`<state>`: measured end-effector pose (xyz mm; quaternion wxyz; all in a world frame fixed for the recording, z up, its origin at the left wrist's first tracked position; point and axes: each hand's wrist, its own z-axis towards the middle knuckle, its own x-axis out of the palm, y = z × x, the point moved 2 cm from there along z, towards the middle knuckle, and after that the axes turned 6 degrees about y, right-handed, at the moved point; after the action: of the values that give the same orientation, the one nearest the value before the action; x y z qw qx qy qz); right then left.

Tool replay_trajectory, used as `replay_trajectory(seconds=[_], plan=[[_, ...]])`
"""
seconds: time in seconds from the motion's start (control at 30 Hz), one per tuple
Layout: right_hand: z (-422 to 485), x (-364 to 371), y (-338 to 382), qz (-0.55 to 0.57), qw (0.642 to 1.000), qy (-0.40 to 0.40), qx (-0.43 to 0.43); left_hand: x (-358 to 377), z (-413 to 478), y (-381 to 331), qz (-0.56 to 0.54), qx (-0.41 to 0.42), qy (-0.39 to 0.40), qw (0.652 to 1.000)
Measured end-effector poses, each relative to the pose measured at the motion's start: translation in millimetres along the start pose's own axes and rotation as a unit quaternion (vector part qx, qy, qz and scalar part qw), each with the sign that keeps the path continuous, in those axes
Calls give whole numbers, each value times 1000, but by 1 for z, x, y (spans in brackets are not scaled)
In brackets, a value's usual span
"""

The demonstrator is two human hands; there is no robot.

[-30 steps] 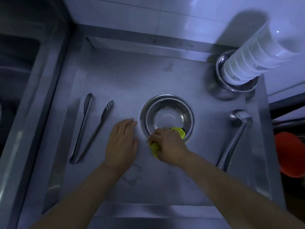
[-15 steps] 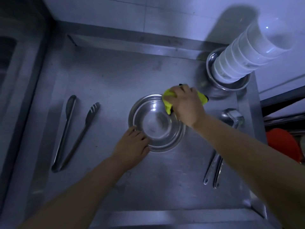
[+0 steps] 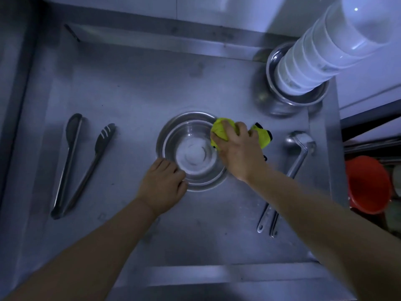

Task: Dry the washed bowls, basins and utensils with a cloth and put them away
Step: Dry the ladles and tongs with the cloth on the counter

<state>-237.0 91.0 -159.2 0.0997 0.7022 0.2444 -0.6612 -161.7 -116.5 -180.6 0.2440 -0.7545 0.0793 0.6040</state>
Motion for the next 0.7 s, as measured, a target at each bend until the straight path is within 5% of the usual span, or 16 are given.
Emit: replay_trajectory(seconds=[0.13,0.33,0.37,0.47,0.5,0.53,0.6,0.7], plan=[[-43,-9,33,36,996,46,72,-2,-2,-1,2,-6,10,1000],[-96,-32,106,256,959,44,115,-11,-13,3,-74,13,-71,995],[-103,-37,110,340,932,35,122,-16,-19,5,-91,2,-94,991],[-119,-57,113,656,733,-2,178,-32,-45,13,-118,-73,-144,980],[-123,-58,110,671,708,-31,221,-33,-56,14,-128,-89,-146,977],[-126,-56,107,642,722,-32,256,-34,-67,14,-137,-99,-138,976],[-132,-45,107,521,806,40,279,-29,-85,11,-152,-96,-86,980],[-137,-36,123,379,883,168,219,-25,-98,-4,-246,-77,36,966]])
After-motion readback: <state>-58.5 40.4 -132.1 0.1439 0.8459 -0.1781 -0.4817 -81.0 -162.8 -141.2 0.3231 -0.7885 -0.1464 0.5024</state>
